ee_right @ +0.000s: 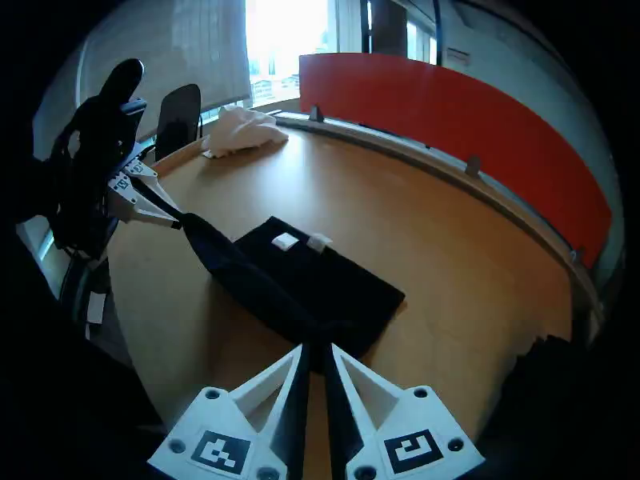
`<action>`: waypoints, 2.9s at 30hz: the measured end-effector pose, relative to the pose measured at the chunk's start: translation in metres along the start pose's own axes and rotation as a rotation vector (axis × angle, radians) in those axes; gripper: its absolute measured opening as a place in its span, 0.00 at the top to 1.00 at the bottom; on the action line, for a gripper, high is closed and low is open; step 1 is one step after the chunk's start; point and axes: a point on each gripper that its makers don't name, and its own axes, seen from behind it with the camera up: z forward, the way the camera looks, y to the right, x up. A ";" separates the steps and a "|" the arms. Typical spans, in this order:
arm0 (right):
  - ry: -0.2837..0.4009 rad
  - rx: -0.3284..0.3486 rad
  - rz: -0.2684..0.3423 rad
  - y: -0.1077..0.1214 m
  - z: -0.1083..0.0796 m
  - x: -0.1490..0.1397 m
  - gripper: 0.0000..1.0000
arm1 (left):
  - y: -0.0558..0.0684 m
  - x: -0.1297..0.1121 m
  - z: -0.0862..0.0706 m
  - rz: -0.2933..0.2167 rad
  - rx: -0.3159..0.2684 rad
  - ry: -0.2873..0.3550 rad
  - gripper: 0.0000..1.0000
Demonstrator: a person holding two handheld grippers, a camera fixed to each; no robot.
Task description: Fold towel
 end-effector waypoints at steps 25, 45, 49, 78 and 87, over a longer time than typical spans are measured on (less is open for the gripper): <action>-0.062 0.002 0.036 0.047 0.050 -0.003 0.89 | -0.028 0.008 0.061 -0.022 0.013 -0.088 0.90; -0.100 -0.008 0.099 0.061 0.082 -0.018 0.89 | -0.048 0.001 0.103 -0.021 0.040 -0.116 0.77; -0.098 -0.013 0.119 0.062 0.088 -0.017 0.88 | -0.055 0.002 0.107 -0.028 0.056 -0.116 0.72; -0.094 -0.114 0.160 0.093 0.109 -0.013 0.64 | -0.089 0.017 0.127 -0.006 0.125 -0.120 0.30; -0.094 -0.126 0.161 0.098 0.113 -0.010 0.60 | -0.097 0.020 0.126 -0.013 0.151 -0.114 0.20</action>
